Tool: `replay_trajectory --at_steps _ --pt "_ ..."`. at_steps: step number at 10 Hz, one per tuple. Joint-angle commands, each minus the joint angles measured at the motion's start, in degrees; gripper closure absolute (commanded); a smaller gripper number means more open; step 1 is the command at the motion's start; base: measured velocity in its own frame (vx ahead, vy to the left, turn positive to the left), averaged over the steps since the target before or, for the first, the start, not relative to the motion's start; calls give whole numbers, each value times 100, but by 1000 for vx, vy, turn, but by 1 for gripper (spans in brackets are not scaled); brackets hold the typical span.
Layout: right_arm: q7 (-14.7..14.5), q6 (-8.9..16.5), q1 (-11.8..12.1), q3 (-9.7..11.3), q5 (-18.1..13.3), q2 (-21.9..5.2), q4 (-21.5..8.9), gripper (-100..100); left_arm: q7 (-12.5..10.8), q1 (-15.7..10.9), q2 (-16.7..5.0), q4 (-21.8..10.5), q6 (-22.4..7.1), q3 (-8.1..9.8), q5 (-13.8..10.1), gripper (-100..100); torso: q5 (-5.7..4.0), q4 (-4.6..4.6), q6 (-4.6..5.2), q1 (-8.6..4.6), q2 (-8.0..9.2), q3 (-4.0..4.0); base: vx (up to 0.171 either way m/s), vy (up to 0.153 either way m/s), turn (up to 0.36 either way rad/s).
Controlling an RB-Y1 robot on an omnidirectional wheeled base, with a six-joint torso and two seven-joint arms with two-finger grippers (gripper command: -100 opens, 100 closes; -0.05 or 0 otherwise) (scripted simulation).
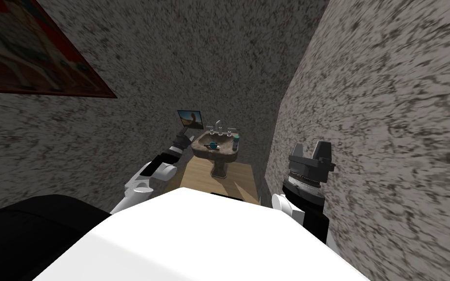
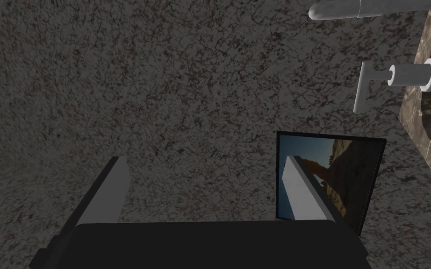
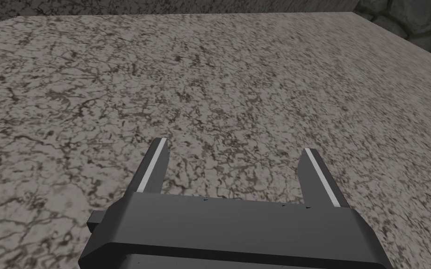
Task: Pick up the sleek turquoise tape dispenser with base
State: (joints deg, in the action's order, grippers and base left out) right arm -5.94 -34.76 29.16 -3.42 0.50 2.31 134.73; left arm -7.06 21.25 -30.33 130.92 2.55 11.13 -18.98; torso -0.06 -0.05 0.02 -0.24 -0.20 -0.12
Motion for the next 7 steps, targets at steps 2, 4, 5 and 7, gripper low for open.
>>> replay_trajectory --at_steps 2,4,5,7 --pt "0 0 0 0 0 0 0 0 -202 -66 -361 1 -334 115 -278 -100 1 0 -2 2 -2 -1 38 -55 68" --pt "0 0 0 0 0 0 0 0 -375 -122 -634 6 -607 207 -507 -100 2 1 -2 6 5 3 29 -50 77" --pt "0 0 0 0 0 0 0 0 -551 -173 -861 12 -818 289 -739 -100 2 1 0 8 4 3 43 -44 84" --pt "0 0 0 0 0 0 0 0 -729 -220 -1135 20 -1092 363 -971 -100 3 0 0 12 2 1 46 -45 75"
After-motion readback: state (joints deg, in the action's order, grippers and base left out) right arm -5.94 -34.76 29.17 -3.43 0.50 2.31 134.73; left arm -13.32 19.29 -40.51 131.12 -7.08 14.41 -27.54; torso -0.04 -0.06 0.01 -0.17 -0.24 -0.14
